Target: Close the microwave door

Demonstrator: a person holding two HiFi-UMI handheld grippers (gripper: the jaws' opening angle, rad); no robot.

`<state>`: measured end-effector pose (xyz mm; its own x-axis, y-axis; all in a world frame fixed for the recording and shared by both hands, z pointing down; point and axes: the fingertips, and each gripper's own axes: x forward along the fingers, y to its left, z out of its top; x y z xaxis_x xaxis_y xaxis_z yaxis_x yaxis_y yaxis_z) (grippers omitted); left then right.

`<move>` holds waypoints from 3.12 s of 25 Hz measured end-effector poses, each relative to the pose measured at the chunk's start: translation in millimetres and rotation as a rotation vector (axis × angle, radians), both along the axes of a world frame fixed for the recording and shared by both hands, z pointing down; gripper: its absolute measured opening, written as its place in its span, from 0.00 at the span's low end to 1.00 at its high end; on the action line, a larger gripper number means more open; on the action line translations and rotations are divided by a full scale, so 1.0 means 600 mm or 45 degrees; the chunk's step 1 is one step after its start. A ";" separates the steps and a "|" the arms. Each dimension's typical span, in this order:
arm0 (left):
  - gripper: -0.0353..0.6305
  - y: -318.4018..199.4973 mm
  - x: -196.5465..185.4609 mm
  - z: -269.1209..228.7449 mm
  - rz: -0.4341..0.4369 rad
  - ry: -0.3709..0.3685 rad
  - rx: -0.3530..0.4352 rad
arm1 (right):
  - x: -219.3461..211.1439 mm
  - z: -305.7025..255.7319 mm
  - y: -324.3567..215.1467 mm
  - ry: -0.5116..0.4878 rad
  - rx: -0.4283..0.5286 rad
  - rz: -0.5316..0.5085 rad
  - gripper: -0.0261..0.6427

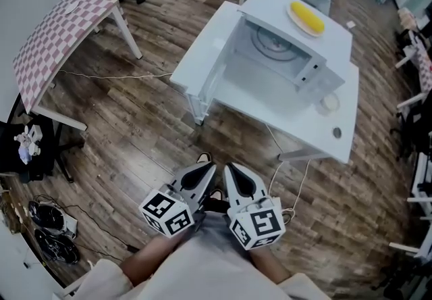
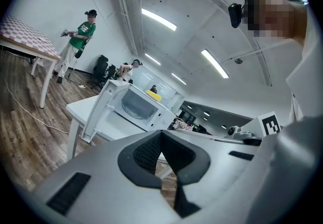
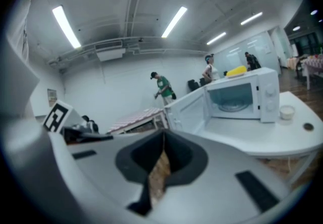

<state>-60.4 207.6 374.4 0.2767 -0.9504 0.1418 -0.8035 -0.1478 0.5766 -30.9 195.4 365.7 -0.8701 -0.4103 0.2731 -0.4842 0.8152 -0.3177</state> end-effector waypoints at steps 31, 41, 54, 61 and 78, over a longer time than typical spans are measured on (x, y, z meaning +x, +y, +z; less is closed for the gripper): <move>0.08 -0.156 -0.163 -0.013 0.139 0.050 -0.008 | -0.185 -0.015 -0.166 0.071 0.019 0.049 0.07; 0.08 -0.172 -0.243 -0.070 0.121 -0.028 0.108 | -0.220 -0.041 -0.209 0.063 0.095 0.105 0.07; 0.08 -0.192 -0.298 -0.014 0.242 -0.173 -0.007 | -0.237 -0.013 -0.232 0.112 0.058 0.159 0.07; 0.08 -0.190 -0.289 0.003 0.283 -0.197 -0.062 | -0.230 0.002 -0.232 0.155 0.033 0.125 0.07; 0.08 -0.187 -0.268 0.007 0.395 -0.142 -0.067 | -0.237 0.020 -0.222 0.168 -0.004 0.107 0.07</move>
<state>-221.5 95.1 378.6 0.5319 -0.8138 0.2341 -0.7835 -0.3681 0.5007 -173.0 62.3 377.9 -0.7892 -0.4791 0.3842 -0.5884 0.7691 -0.2495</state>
